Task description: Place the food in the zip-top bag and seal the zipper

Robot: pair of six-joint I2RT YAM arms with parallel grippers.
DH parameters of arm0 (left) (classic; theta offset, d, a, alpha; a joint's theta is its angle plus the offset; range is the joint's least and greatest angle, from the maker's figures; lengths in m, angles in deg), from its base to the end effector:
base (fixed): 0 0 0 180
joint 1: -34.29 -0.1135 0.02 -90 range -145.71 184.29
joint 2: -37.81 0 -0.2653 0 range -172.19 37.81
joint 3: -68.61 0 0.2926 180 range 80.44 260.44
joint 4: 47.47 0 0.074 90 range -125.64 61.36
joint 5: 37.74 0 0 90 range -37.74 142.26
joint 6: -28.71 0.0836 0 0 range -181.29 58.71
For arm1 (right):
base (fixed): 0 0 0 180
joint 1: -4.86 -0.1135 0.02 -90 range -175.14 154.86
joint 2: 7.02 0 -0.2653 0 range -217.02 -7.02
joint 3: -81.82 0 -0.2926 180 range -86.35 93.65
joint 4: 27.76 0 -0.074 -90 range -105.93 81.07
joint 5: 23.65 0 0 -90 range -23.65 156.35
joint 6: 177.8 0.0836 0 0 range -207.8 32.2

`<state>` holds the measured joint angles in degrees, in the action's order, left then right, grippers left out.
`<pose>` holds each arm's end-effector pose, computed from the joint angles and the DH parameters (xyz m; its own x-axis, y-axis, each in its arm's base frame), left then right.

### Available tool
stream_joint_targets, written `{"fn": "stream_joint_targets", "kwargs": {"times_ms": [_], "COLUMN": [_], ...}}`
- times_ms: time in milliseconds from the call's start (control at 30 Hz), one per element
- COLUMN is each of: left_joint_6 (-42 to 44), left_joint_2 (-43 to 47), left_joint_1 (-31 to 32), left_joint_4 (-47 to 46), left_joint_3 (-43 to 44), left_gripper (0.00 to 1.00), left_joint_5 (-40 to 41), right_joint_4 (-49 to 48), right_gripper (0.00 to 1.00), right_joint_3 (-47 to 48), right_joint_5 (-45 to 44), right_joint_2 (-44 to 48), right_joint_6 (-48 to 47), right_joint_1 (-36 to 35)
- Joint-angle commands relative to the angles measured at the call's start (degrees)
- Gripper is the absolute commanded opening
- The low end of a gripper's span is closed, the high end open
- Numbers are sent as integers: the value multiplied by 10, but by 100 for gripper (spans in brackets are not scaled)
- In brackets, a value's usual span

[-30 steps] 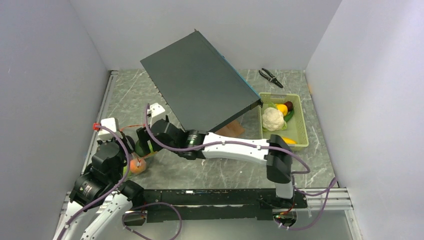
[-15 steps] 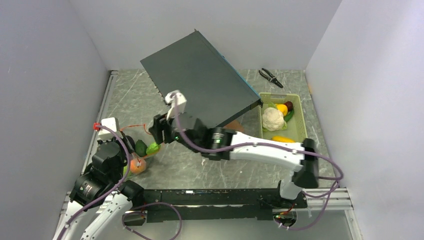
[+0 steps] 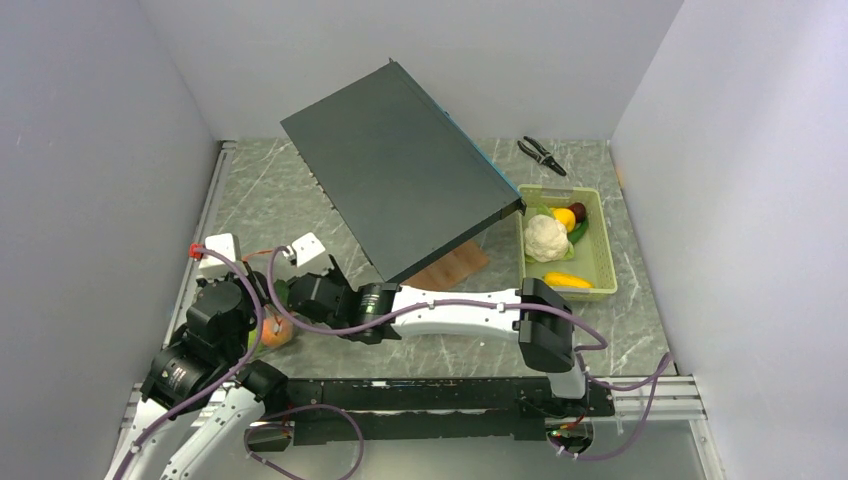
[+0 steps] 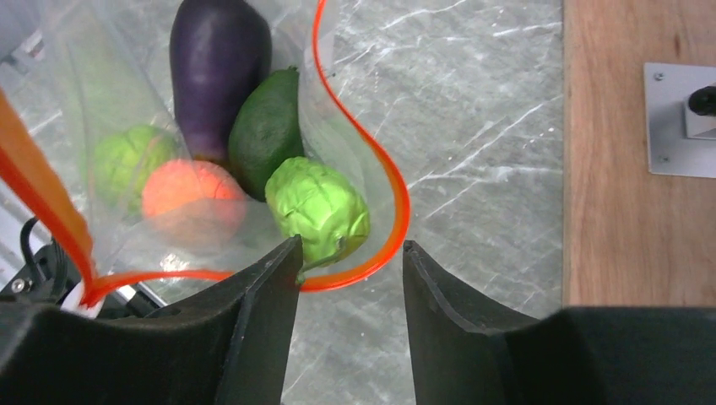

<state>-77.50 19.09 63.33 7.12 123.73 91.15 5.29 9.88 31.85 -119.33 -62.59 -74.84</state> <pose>0.1447 -0.0203 0.3289 -0.2220 -0.1253 -0.9670 -0.2141 0.9738 -0.0770 0.1407 0.5092 0.2507 -0.4091 -0.2879 -0.8659 -0.6146 0.7884 0.0283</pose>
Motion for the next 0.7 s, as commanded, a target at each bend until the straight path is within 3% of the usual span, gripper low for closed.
{"fn": "stream_joint_targets", "kwargs": {"times_ms": [0, 500, 633, 667], "left_joint_6": [-3, 0, -1, -2], "left_joint_2": [-4, -5, -4, -3], "left_joint_1": [2, 2, 2, 2], "left_joint_4": [-17, -20, -20, -18], "left_joint_3": [5, 3, 3, 4], "left_gripper": [0, 0, 0, 0], "left_joint_5": [6, 4, 3, 4], "right_joint_4": [-15, -39, -39, -38], "right_gripper": [47, 21, 1, 0], "right_joint_3": [39, 22, 33, 40], "right_joint_5": [-47, -7, -10, -11], "right_joint_2": [-1, -3, -9, -10], "right_joint_6": [-22, 6, 16, 16], "right_joint_1": [1, 2, 2, 1]}}
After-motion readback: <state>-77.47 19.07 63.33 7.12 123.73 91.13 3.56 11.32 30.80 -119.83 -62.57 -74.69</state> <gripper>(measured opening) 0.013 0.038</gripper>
